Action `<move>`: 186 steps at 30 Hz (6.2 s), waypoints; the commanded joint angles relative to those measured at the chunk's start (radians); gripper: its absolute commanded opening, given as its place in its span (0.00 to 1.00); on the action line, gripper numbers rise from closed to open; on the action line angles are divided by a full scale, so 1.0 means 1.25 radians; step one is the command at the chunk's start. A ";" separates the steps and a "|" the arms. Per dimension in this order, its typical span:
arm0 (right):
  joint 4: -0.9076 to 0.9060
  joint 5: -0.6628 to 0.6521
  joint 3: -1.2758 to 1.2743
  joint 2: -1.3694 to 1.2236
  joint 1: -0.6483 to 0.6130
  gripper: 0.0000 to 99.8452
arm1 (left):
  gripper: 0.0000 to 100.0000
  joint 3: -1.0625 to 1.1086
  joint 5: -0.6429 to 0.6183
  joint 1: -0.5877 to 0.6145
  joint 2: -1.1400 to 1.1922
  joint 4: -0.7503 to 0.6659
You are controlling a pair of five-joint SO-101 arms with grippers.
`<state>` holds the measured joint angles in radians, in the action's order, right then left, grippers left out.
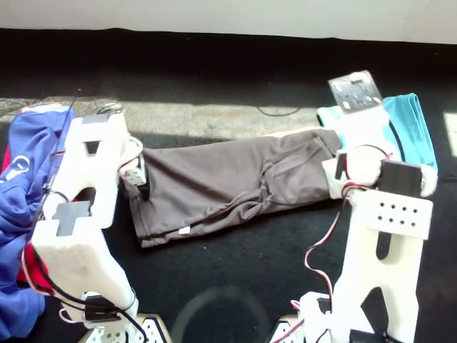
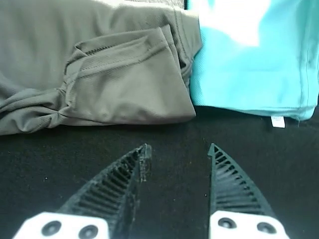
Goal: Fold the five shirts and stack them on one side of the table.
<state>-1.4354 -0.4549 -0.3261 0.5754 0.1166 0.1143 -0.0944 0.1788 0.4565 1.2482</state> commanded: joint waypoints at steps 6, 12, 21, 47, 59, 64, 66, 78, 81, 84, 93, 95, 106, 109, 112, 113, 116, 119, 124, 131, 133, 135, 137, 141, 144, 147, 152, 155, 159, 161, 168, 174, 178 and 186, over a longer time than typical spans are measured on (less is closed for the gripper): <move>0.098 -0.015 -0.252 0.133 0.125 0.18 | 0.01 -0.145 -0.001 0.031 0.077 0.091; 0.290 -0.010 -0.538 0.201 0.166 0.18 | 0.01 -0.359 0.076 0.143 0.083 0.239; 0.515 -0.007 -0.823 0.255 0.238 0.18 | 0.01 -0.489 0.110 0.117 0.079 0.362; 0.710 0.171 -0.983 0.256 0.360 0.18 | 0.01 -0.780 0.037 -0.596 0.052 0.233; 0.710 0.171 -0.983 0.256 0.359 0.18 | 0.01 -1.075 -0.016 -0.671 0.299 0.206; 0.710 0.171 -0.983 0.256 0.359 0.18 | 0.01 -1.121 -0.016 -0.673 0.391 0.149; 0.710 0.171 -0.983 0.256 0.359 0.18 | 0.01 -1.138 -0.016 -0.675 0.414 0.131; 0.710 0.171 -0.983 0.256 0.359 0.18 | 0.25 -1.191 -0.053 -0.657 0.433 0.147; 0.710 0.171 -0.983 0.256 0.359 0.18 | 0.24 -1.248 -0.056 -0.628 0.391 0.245; 0.710 0.171 -0.983 0.256 0.359 0.18 | 0.20 -1.301 -0.056 -0.563 0.370 0.329; 0.710 0.171 -0.983 0.256 0.358 0.18 | 0.01 -1.278 -0.055 -0.423 0.505 0.336; 0.710 0.171 -0.983 0.256 0.358 0.18 | 0.01 -1.278 -0.059 -0.430 0.544 0.309; 0.710 0.171 -0.983 0.256 0.358 0.18 | 0.01 -1.328 -0.060 -0.563 0.581 0.351; 0.710 0.171 -0.983 0.256 0.358 0.18 | 0.01 -1.367 -0.060 -0.607 0.581 0.412; 0.710 0.171 -0.983 0.256 0.358 0.18 | 0.01 -1.375 -0.060 -0.632 0.579 0.416; 0.710 0.171 -0.983 0.256 0.358 0.18 | 0.01 -1.375 -0.060 -0.641 0.575 0.416; 0.710 0.171 -0.983 0.256 0.358 0.18 | 0.01 -1.364 -0.061 -0.666 0.536 0.420; 0.710 0.171 -0.983 0.256 0.358 0.18 | 0.01 -1.345 -0.061 -0.690 0.470 0.420; 0.710 0.171 -0.983 0.256 0.358 0.18 | 0.01 -1.274 -0.058 -0.687 0.349 0.416; 0.710 0.171 -0.983 0.256 0.358 0.18 | 0.01 -1.164 -0.059 -0.624 0.430 0.389; 0.710 0.171 -0.983 0.256 0.358 0.18 | 0.01 -1.164 -0.058 -0.617 0.470 0.365; 0.710 0.171 -0.983 0.256 0.358 0.18 | 0.01 -1.164 -0.058 -0.620 0.499 0.358; 0.710 0.171 -0.983 0.256 0.358 0.18 | 0.01 -1.164 -0.059 -0.628 0.509 0.360; 0.710 0.171 -0.983 0.256 0.358 0.18 | 0.01 -1.167 -0.060 -0.675 0.505 0.405; 0.710 0.171 -0.983 0.256 0.358 0.18 | 0.01 -1.162 -0.061 -0.722 0.476 0.416; 0.711 0.171 -0.983 0.256 0.358 0.18 | 0.01 -1.138 -0.061 -0.792 0.417 0.416; 0.711 0.171 -0.983 0.256 0.358 0.18 | 0.01 -1.057 -0.058 -0.840 0.314 0.416; 0.711 0.171 -0.983 0.256 0.358 0.18 | 0.01 -1.033 -0.058 -0.816 0.263 0.416; 0.711 0.171 -0.983 0.256 0.358 0.18 | 0.01 -1.034 -0.056 -0.763 0.222 0.416; 0.711 0.171 -0.983 0.256 0.358 0.18 | 0.01 -1.028 -0.056 -0.732 0.222 0.415; 0.711 0.171 -0.983 0.256 0.358 0.18 | 0.01 -1.034 -0.060 -0.721 0.369 0.416; 0.711 0.171 -0.983 0.256 0.358 0.18 | 0.01 -1.034 -0.060 -0.840 0.401 0.419; 0.711 0.171 -0.983 0.256 0.358 0.18 | 0.01 -1.038 -0.058 -0.856 0.379 0.421; 0.711 0.171 -0.983 0.256 0.358 0.18 | 0.01 -1.040 -0.056 -0.699 0.245 0.393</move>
<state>-0.5608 -0.2509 -1.5474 0.8945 0.5263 -1.1684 -0.1649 -0.8002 0.8569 1.7622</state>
